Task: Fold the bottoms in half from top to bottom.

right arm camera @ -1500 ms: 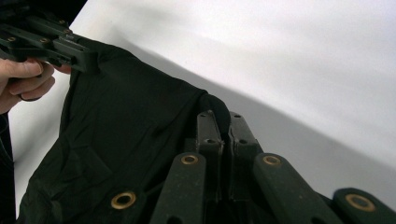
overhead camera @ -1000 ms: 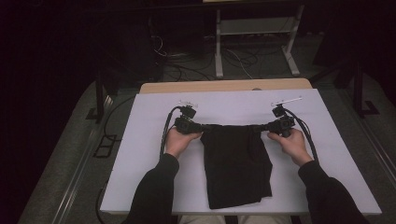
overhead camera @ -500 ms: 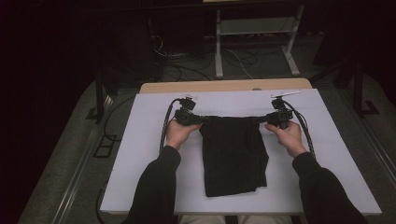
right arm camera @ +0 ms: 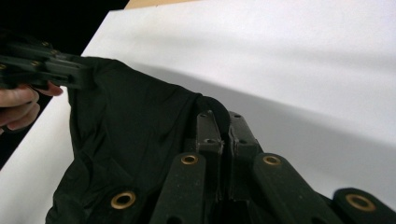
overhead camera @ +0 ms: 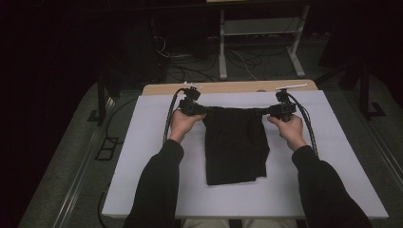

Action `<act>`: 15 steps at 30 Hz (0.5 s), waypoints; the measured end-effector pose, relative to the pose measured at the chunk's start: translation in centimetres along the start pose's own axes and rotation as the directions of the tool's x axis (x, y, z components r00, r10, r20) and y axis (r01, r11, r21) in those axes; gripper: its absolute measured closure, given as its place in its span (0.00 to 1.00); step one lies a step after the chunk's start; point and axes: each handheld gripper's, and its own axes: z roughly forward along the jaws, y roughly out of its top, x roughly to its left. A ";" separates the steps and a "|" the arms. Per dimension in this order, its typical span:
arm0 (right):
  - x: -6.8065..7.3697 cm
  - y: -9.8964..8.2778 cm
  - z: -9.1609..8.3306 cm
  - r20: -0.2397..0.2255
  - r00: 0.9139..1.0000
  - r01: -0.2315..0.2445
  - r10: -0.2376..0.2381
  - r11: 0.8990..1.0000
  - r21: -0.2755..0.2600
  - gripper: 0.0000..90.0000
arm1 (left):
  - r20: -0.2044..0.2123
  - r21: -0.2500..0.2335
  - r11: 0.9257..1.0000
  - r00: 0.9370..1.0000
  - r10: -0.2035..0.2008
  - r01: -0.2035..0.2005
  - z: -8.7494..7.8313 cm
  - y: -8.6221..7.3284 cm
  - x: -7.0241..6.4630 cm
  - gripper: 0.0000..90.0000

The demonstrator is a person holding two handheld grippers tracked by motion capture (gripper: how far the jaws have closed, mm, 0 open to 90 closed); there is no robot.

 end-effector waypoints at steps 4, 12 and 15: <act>-0.8 0.0 0.6 0.008 1.000 -0.017 0.017 1.000 -0.023 0.94 | 0.001 -0.018 1.000 1.000 -0.010 0.010 0.6 0.3 0.8 0.91; -1.7 0.6 1.5 0.043 0.996 -0.075 0.076 0.997 -0.028 0.94 | -0.009 -0.028 1.000 1.000 -0.014 0.014 1.5 0.7 1.5 0.91; -1.8 1.0 1.5 0.042 0.995 -0.085 0.087 0.995 -0.042 0.94 | -0.015 -0.049 0.999 1.000 -0.016 0.015 1.3 1.1 1.7 0.91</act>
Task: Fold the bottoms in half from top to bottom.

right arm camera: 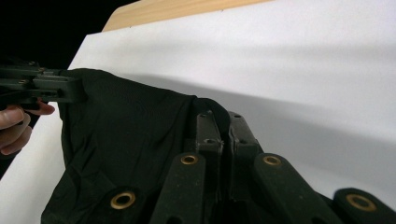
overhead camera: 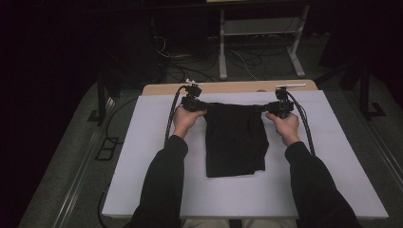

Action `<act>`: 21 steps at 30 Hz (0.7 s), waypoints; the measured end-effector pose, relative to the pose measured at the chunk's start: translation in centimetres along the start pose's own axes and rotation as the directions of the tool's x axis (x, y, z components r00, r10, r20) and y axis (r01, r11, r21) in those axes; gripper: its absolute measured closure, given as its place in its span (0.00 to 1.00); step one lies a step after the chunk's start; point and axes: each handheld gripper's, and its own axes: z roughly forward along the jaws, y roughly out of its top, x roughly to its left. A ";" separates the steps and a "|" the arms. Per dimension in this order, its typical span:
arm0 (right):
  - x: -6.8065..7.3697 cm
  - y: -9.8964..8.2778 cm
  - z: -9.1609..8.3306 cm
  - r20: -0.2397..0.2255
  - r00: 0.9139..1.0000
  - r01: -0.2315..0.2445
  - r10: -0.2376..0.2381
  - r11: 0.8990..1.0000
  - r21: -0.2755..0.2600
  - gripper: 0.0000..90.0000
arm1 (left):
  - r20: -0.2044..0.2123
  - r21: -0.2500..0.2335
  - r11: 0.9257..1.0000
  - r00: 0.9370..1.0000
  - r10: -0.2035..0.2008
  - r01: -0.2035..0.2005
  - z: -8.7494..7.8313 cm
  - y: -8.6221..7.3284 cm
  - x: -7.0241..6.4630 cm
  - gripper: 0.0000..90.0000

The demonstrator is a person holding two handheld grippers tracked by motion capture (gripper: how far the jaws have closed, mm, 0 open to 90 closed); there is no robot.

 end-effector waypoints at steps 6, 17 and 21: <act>0.3 0.4 0.1 0.018 1.000 0.009 -0.009 1.000 -0.009 0.93 | -0.007 -0.015 1.000 1.000 -0.018 0.018 0.5 -0.2 0.5 0.89; 0.5 0.0 0.3 0.061 0.997 0.055 -0.055 0.998 0.010 0.81 | -0.100 -0.034 0.999 0.994 -0.042 0.039 0.5 -1.4 0.4 0.54; 0.8 0.0 0.0 0.080 0.992 0.102 -0.102 0.995 0.008 0.71 | -0.109 -0.043 0.998 0.993 -0.048 0.044 0.2 -1.6 0.3 0.42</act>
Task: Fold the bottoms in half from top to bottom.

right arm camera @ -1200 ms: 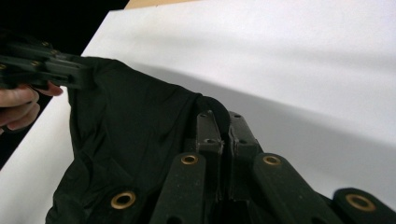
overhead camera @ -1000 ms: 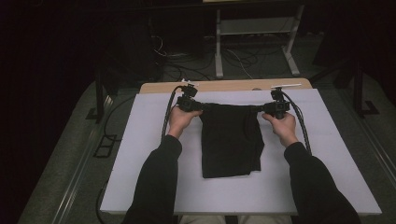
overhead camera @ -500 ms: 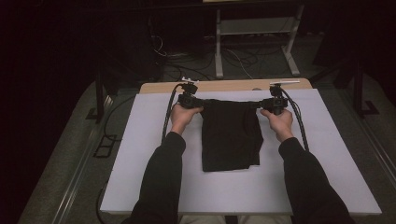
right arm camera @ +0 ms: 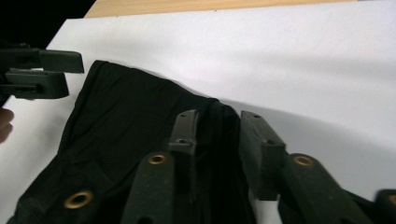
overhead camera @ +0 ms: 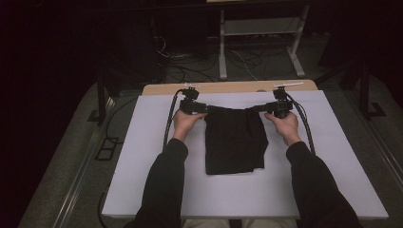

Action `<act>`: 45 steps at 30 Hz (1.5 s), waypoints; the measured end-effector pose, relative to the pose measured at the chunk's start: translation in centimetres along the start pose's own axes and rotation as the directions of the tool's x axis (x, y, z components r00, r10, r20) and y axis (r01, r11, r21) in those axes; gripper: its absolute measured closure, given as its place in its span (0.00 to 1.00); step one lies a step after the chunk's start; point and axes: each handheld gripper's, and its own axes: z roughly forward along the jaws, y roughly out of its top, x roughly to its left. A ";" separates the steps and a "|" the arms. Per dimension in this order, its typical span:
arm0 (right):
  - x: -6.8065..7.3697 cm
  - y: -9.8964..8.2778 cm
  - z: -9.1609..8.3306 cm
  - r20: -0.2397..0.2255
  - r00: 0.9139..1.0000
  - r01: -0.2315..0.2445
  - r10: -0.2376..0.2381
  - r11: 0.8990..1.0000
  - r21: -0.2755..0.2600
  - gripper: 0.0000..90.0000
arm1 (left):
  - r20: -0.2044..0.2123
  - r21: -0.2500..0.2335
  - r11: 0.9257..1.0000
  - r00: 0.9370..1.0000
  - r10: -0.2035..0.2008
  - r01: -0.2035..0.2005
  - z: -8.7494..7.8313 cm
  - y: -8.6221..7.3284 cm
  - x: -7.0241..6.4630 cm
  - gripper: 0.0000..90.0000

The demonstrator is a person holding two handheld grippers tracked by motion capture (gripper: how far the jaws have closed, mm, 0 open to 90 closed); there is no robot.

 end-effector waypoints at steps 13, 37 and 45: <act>0.4 0.2 -1.4 0.027 0.998 0.057 -0.057 0.998 -0.012 0.18 | -0.009 -0.017 1.000 1.000 -0.001 0.001 -1.2 -0.5 0.3 0.00; 0.6 -2.6 -5.6 -0.003 0.993 0.120 -0.120 0.992 -0.031 0.00 | -0.018 -0.072 0.997 0.999 0.040 -0.042 -5.7 -2.1 -0.9 0.00; 0.9 -3.8 -6.9 -0.006 0.991 0.135 -0.135 0.990 -0.047 0.00 | -0.016 -0.090 0.994 0.998 0.057 -0.058 -7.0 -2.8 -1.7 0.00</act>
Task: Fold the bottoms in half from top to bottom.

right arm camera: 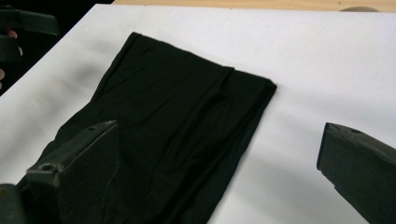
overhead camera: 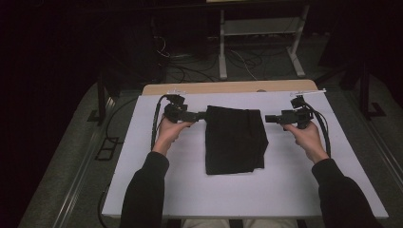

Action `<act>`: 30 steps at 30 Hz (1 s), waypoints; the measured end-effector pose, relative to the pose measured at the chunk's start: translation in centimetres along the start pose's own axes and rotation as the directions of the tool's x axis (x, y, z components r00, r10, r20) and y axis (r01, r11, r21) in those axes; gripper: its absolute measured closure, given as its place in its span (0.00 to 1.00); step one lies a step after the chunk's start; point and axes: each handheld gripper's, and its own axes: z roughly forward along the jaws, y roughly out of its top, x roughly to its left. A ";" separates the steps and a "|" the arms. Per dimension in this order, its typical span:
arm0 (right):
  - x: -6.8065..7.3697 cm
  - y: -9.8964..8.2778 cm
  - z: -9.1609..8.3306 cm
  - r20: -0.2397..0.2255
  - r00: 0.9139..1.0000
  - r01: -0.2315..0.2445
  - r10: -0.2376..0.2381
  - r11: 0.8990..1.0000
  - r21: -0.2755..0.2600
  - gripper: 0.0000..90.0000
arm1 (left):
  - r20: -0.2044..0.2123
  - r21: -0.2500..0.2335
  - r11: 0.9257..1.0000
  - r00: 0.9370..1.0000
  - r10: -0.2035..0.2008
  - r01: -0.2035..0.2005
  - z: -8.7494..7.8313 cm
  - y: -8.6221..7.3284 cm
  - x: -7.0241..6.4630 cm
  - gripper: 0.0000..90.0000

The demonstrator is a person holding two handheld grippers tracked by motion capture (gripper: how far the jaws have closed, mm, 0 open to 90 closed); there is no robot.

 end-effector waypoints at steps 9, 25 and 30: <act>1.2 -1.7 -1.2 -0.003 0.999 0.036 -0.036 0.999 -0.023 0.00 | -0.013 0.005 1.000 0.999 0.031 -0.031 -1.3 -1.5 -1.1 0.00; 3.2 -4.0 -4.0 -0.011 0.997 0.082 -0.082 0.996 -0.046 0.00 | -0.014 -0.034 0.998 0.998 0.057 -0.057 -4.0 -4.7 -2.8 0.00; 3.6 -5.0 -4.7 -0.018 0.996 0.090 -0.091 0.995 -0.048 0.00 | -0.007 -0.064 0.995 0.997 0.081 -0.081 -5.3 -5.2 -3.9 0.00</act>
